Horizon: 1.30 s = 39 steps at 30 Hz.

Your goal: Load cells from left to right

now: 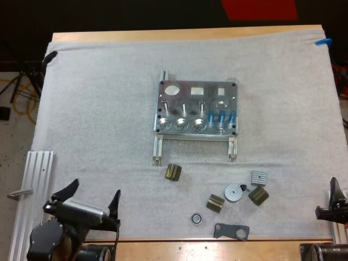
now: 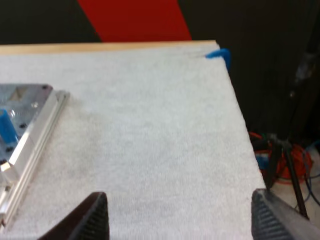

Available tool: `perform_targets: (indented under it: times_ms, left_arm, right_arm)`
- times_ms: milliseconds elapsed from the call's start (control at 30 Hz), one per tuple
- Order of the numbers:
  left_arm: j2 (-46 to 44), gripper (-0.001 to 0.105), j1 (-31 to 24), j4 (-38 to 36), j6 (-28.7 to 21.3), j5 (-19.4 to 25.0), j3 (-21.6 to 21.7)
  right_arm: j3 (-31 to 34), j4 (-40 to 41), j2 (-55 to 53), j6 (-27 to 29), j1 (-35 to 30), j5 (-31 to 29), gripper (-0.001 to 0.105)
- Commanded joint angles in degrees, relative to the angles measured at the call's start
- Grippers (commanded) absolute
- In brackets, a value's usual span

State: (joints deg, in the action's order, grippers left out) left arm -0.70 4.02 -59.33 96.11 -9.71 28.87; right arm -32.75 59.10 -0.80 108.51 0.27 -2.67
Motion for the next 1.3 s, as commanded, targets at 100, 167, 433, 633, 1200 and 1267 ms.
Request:
perform_targets:
  times_ms: [100, 167, 433, 633, 1200, 1267]
  left_arm:
    - [-8.0, 0.094, 0.0, 1.7, 1.0, -0.6, 0.2]
    - [-8.0, 0.094, 0.0, 1.7, 1.0, -0.6, 0.2]
    - [-8.0, 0.094, 0.0, 1.8, 1.0, -0.5, 0.2]
    - [-8.0, 0.094, 0.0, 1.8, 1.0, -0.5, 0.2]
    - [-8.0, 0.094, 0.0, 1.8, 1.0, -0.5, 0.2]
    - [-8.0, 0.094, 0.0, 1.8, 1.0, -0.5, 0.2]
  right_arm:
    - [2.1, -0.2, -2.3, -0.2, -0.1, 0.3, 0.059]
    - [2.7, -0.2, -2.2, -0.8, -0.1, 0.6, 0.059]
    - [2.7, -0.2, -2.2, -0.8, -0.1, 1.2, 0.059]
    - [2.7, -0.2, -2.2, -0.8, -0.1, 1.2, 0.059]
    - [2.7, -0.2, -2.2, -0.8, -0.1, 1.2, 0.059]
    - [2.7, -0.2, -2.2, -0.8, -0.1, 1.2, 0.059]
